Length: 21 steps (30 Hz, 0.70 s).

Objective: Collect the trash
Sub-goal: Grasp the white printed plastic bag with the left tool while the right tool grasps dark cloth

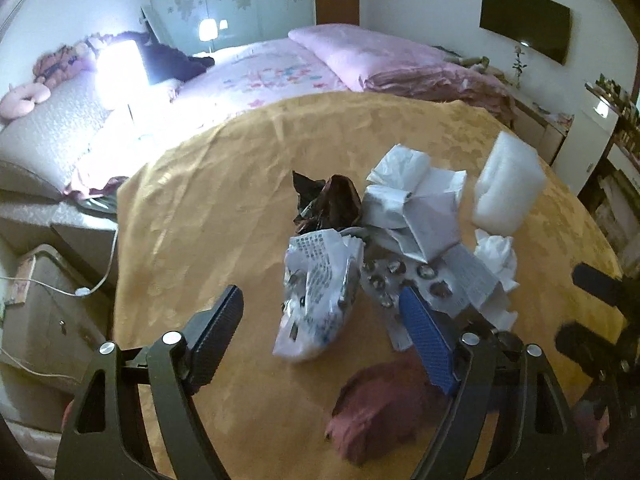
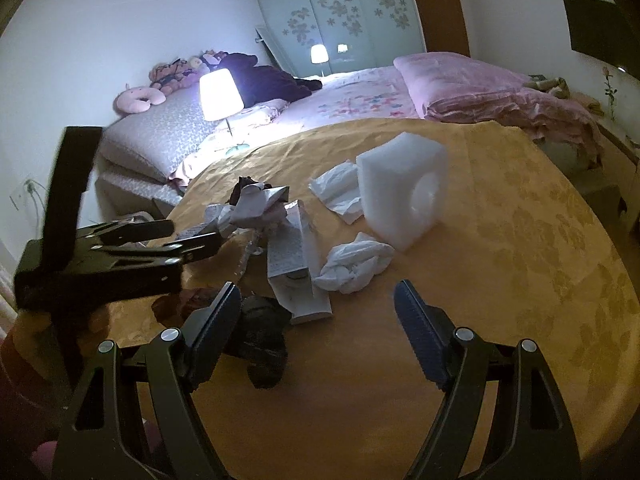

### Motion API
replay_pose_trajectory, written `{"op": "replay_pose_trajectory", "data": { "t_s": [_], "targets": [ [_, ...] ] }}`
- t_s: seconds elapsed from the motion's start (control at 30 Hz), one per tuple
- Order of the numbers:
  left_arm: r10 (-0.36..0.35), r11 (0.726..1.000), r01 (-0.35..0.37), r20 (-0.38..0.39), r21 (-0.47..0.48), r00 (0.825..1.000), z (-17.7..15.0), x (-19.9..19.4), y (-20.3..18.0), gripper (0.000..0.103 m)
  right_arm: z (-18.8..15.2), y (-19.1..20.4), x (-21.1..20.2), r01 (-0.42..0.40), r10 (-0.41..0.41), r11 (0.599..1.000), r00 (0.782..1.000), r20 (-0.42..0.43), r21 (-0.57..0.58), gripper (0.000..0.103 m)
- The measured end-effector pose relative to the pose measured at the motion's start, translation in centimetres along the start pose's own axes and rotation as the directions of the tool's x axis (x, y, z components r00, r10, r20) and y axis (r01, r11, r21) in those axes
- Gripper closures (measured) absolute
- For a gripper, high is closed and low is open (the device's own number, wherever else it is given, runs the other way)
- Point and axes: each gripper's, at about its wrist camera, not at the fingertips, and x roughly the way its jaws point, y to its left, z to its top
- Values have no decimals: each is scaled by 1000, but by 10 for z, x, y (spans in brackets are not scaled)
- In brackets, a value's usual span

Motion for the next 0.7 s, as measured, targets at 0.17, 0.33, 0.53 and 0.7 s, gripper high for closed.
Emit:
{"op": "replay_pose_trajectory", "data": {
  "t_s": [0.17,0.33,0.53,0.7],
  "targets": [
    [-18,999,16,-68,-30,998,1,21,4,69,-2,7,2,-38,38,999,999,-10,-22,27],
    [-22,998,19,-52,-55,998,-1,19,13,74,-8,22,7,-107,104,992,994,-42,-61,27],
    [-11,997,10,-18,-77,1000,-8,-3,22,76,-13,32,26,-155,149,986,984,-98,-59,27],
    [2,996,-1,8,-89,1000,-16,-20,28,76,-12,34,38,-139,131,988,985,-112,-69,32]
  ]
}}
